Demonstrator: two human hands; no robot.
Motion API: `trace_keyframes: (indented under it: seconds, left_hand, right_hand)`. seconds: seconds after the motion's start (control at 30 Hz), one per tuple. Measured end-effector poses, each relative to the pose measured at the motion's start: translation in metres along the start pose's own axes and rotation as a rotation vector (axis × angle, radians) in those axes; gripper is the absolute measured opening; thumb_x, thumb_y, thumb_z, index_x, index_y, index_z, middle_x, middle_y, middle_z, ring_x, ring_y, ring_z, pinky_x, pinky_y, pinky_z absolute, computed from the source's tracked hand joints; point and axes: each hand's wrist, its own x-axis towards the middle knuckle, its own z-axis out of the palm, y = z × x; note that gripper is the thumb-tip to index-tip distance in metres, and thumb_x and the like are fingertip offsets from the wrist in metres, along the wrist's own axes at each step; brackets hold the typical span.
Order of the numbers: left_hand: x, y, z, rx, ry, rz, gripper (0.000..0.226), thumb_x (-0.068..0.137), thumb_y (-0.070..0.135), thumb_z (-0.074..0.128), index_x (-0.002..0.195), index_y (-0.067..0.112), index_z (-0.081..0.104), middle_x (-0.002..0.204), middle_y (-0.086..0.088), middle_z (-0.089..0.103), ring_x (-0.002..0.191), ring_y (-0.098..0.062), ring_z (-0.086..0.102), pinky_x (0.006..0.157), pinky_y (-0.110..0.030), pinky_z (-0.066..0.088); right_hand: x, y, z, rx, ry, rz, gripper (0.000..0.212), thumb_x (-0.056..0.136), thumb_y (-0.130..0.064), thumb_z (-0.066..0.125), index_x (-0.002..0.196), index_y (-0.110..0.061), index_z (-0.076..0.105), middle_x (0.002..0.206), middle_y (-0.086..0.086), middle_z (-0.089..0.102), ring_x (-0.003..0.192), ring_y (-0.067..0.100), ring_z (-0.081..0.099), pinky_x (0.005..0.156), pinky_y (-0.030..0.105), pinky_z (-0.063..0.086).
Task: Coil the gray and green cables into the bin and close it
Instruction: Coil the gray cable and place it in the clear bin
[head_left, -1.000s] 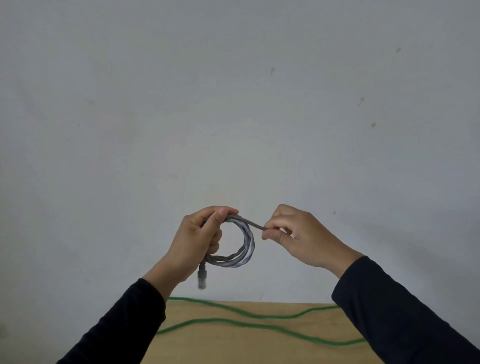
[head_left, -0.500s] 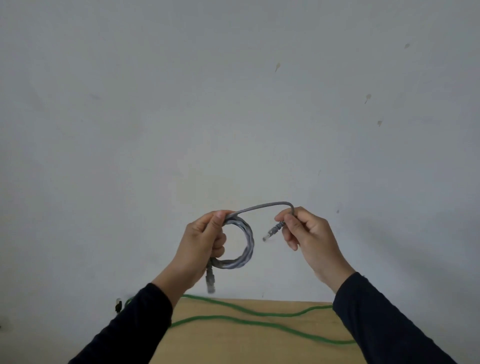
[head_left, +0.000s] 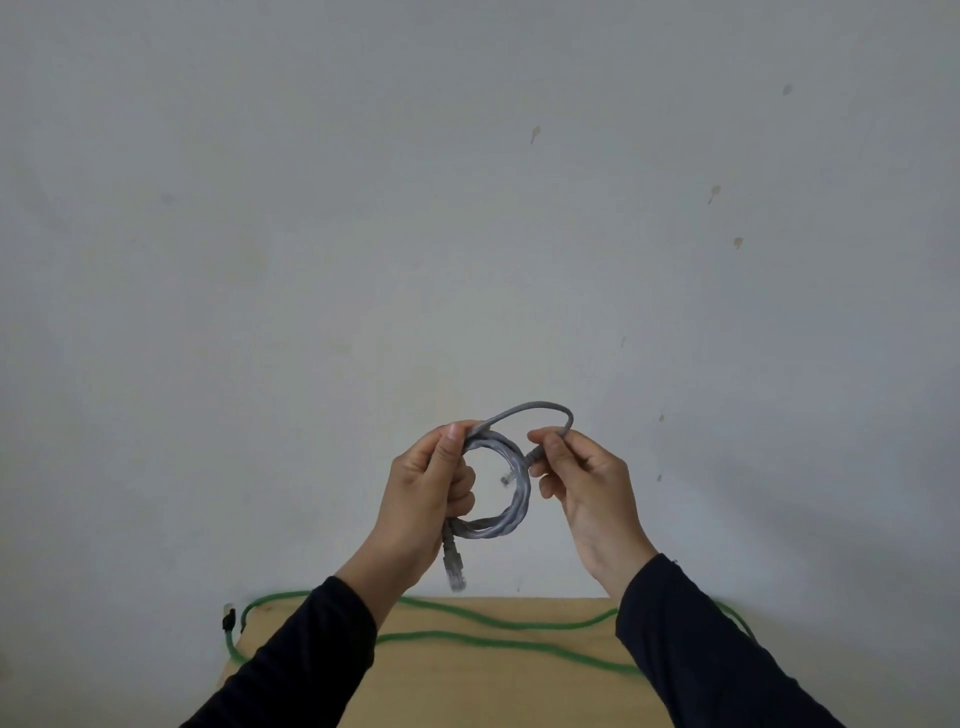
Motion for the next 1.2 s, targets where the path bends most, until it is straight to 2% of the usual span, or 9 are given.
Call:
trace_keyframes:
  seconds: [0.13,0.23,0.37,0.43,0.53,0.67,0.8,0.93,1.2]
  left_hand:
    - [0.000,-0.002,0.004,0.104,0.082,0.030,0.035,0.088,0.035,0.049,0.095,0.006,0.066,0.048,0.010,0.024,0.043,-0.009,0.022,0.040,-0.017,0.025]
    - [-0.001,-0.004,0.006,0.255,0.144,0.103,0.024,0.094,0.026,0.049,0.087,0.015,0.069,0.046,0.010,0.040,0.046,-0.009,0.038,0.047,-0.017,0.042]
    - [0.000,-0.006,0.002,0.244,0.187,0.114,0.021,0.092,0.024,0.054,0.084,0.018,0.071,0.067,0.001,0.063,0.071,-0.027,0.064,0.073,-0.038,0.058]
    - [-0.001,-0.008,0.000,0.262,0.210,0.119,0.021,0.093,0.024,0.053,0.084,0.018,0.070,0.068,0.000,0.066,0.075,-0.031,0.069,0.075,-0.035,0.058]
    - [-0.007,-0.008,0.000,0.298,0.233,0.128,0.020,0.094,0.024,0.051,0.085,0.019,0.068,0.059,0.005,0.067,0.062,-0.015,0.068,0.059,-0.019,0.054]
    - [-0.007,-0.006,-0.001,0.236,0.275,0.079,0.020,0.095,0.020,0.050,0.088,0.017,0.068,0.066,0.006,0.072,0.062,-0.014,0.069,0.065,-0.025,0.058]
    - [-0.005,-0.001,0.001,0.166,0.279,0.075,0.022,0.096,0.019,0.048,0.090,0.013,0.068,0.076,0.002,0.071,0.063,-0.013,0.067,0.066,-0.027,0.057]
    - [-0.007,0.000,0.004,0.198,0.240,0.093,0.022,0.096,0.016,0.049,0.088,0.010,0.068,0.082,-0.005,0.067,0.064,-0.010,0.064,0.065,-0.022,0.055]
    - [-0.008,0.002,0.007,0.260,0.210,0.111,0.021,0.096,0.014,0.047,0.088,0.009,0.066,0.086,-0.005,0.070,0.073,-0.014,0.071,0.061,-0.020,0.054]
  right_hand:
    - [-0.004,0.000,0.008,0.008,-0.134,0.054,0.019,0.092,-0.007,0.051,0.088,-0.008,0.070,0.060,-0.004,0.060,0.054,0.009,0.046,0.049,0.019,0.036]
    - [-0.005,0.003,0.008,-0.054,-0.114,0.064,0.021,0.093,-0.009,0.050,0.104,-0.015,0.067,0.060,-0.007,0.061,0.059,0.011,0.045,0.054,0.020,0.037]
    - [-0.011,0.008,0.011,-0.115,-0.163,0.092,0.030,0.097,-0.014,0.040,0.112,-0.027,0.063,0.079,0.001,0.054,0.072,0.015,0.038,0.064,0.023,0.033]
    - [-0.013,0.004,0.011,-0.196,-0.209,0.095,0.030,0.098,-0.021,0.038,0.119,-0.028,0.059,0.090,-0.003,0.054,0.072,0.007,0.039,0.068,0.020,0.033]
    - [-0.014,0.001,0.009,-0.457,-0.182,-0.037,0.032,0.098,-0.030,0.037,0.117,-0.019,0.061,0.103,-0.011,0.061,0.084,-0.007,0.053,0.076,0.007,0.037]
    - [-0.017,0.004,0.008,-0.719,-0.054,-0.312,0.022,0.096,-0.024,0.043,0.094,-0.014,0.063,0.087,0.000,0.062,0.081,0.004,0.056,0.068,0.008,0.039]
    - [-0.024,0.008,0.012,-0.542,-0.103,-0.281,0.020,0.096,-0.021,0.044,0.108,-0.022,0.060,0.080,-0.006,0.069,0.064,0.006,0.055,0.057,0.015,0.041]
    - [-0.016,0.008,0.012,-0.381,-0.086,-0.078,0.029,0.097,-0.016,0.043,0.086,-0.023,0.070,0.049,-0.015,0.054,0.051,0.007,0.040,0.052,0.015,0.034]
    - [-0.009,0.001,0.012,-0.242,-0.085,-0.008,0.033,0.096,-0.013,0.045,0.078,-0.015,0.072,0.050,-0.012,0.056,0.051,0.009,0.036,0.053,0.024,0.032]
